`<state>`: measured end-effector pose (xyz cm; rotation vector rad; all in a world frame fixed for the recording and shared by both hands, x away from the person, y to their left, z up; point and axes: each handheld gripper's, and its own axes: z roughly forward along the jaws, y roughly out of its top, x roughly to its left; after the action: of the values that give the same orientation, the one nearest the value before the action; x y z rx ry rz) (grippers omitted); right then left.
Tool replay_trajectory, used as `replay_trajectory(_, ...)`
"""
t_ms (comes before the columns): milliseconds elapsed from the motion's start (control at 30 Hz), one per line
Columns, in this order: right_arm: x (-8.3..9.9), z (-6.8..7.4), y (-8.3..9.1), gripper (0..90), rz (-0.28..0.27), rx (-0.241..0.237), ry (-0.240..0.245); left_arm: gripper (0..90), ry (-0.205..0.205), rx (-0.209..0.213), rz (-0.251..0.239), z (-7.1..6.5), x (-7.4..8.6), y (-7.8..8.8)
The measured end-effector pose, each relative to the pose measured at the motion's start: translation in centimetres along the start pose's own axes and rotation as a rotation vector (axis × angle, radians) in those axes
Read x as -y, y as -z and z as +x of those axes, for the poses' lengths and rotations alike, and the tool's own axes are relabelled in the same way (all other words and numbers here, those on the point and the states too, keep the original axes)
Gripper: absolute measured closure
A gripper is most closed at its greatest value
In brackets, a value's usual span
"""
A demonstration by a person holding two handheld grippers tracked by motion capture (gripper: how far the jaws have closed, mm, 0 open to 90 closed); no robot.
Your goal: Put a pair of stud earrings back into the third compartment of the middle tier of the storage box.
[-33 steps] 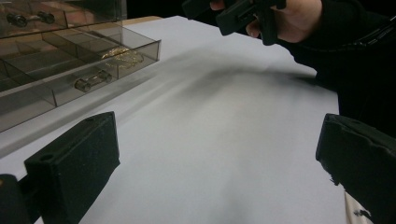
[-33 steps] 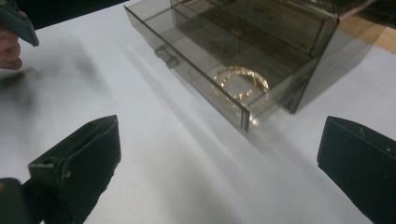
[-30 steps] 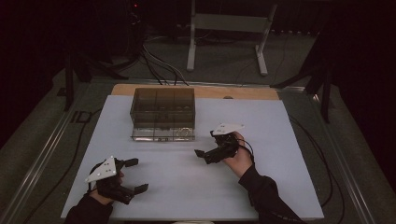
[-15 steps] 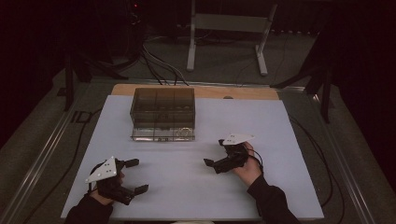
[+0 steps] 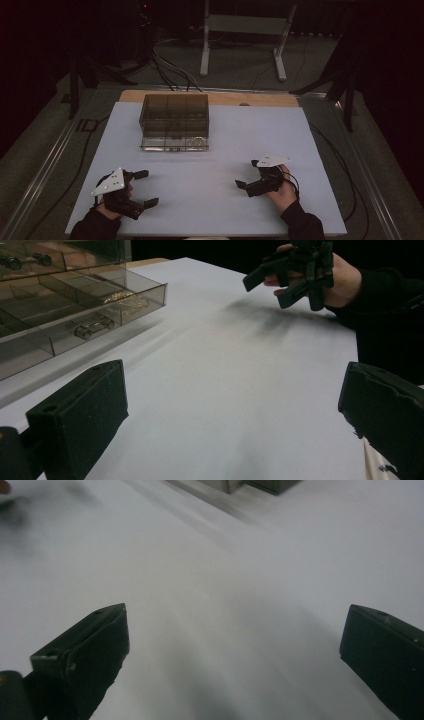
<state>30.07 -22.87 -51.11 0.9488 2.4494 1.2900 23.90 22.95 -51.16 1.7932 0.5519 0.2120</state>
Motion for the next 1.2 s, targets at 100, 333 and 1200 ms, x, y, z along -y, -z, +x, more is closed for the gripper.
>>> replay_trajectory(100,0.6,-0.3,0.8,0.0,-0.002,0.025,-0.016,0.5,-0.001,0.003,0.002,0.0,0.0,0.0)
replay_trajectory(333,2.2,-1.1,2.4,0.0,0.015,0.069,-0.055,0.5,0.002,0.004,0.003,0.0,0.0,0.0)
replay_trajectory(1200,5.3,-2.6,5.4,0.0,0.005,0.157,-0.099,0.5,0.000,0.008,0.009,0.1,0.0,-0.2)
